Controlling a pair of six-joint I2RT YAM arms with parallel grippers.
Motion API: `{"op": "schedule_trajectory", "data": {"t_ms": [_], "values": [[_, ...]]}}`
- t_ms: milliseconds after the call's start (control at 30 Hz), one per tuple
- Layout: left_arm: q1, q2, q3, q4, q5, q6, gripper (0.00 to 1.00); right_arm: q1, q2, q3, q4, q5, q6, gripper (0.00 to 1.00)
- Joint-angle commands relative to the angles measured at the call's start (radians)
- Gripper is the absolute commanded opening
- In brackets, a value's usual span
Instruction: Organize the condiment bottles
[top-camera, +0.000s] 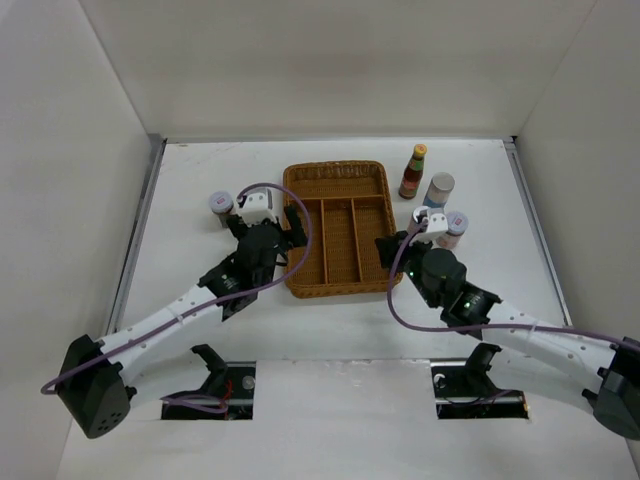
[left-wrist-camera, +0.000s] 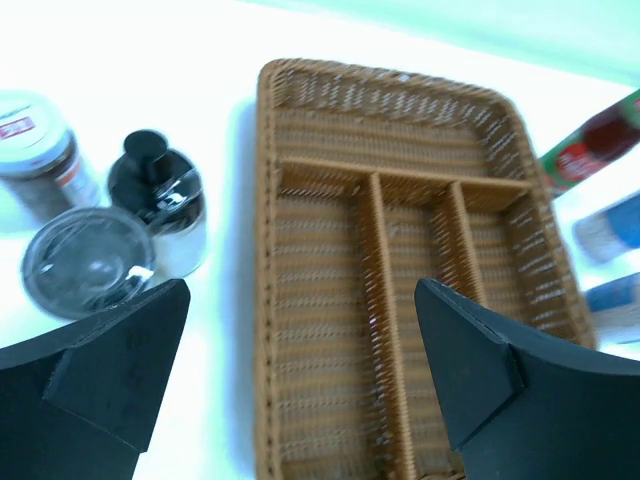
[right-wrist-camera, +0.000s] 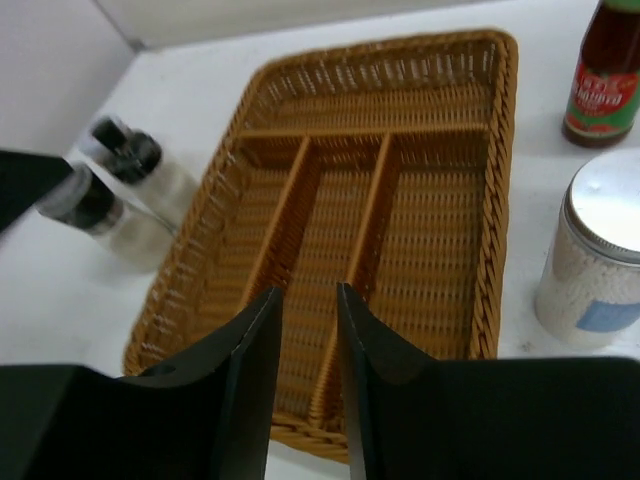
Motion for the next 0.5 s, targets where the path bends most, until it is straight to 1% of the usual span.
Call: {"op": "schedule_trajectory", "data": {"t_ms": [0, 33, 67, 133, 200, 267, 300, 333, 367, 400, 467], "values": [[-0.014, -0.048, -0.002, -0.046, -0.063, 0.009, 1.00, 0.004, 0.008, 0.007, 0.079, -0.022, -0.005, 0.41], [-0.014, -0.065, -0.008, -0.047, -0.069, 0.011, 1.00, 0.004, 0.008, 0.007, 0.088, -0.020, -0.004, 0.46], [-0.009, -0.081, -0.011, -0.052, -0.072, 0.015, 1.00, 0.004, 0.008, 0.005, 0.109, -0.026, 0.003, 0.54], [0.009, -0.108, -0.019, -0.055, -0.077, 0.025, 1.00, 0.004, 0.007, -0.001, 0.138, -0.039, 0.012, 0.63], [0.026, -0.130, -0.017, -0.070, -0.084, 0.035, 1.00, 0.004, 0.013, -0.010, 0.160, -0.054, 0.018, 0.69], [0.044, -0.153, -0.013, -0.101, -0.116, 0.040, 1.00, 0.005, 0.019, -0.021, 0.172, -0.057, 0.023, 0.69], [0.055, -0.168, -0.011, -0.114, -0.144, 0.040, 1.00, 0.007, 0.020, -0.022, 0.175, -0.059, 0.026, 0.64], [0.069, -0.186, -0.014, -0.127, -0.174, 0.038, 1.00, 0.009, 0.020, -0.025, 0.175, -0.059, 0.027, 0.56], [0.087, -0.209, -0.020, -0.139, -0.191, 0.035, 1.00, 0.010, 0.020, -0.027, 0.172, -0.062, 0.030, 0.40], [0.106, -0.229, -0.025, -0.148, -0.196, 0.034, 1.00, 0.013, 0.019, -0.032, 0.171, -0.062, 0.035, 0.31], [0.136, -0.254, -0.025, -0.180, -0.176, 0.029, 0.99, 0.013, 0.019, -0.038, 0.165, -0.060, 0.052, 0.20]]}}
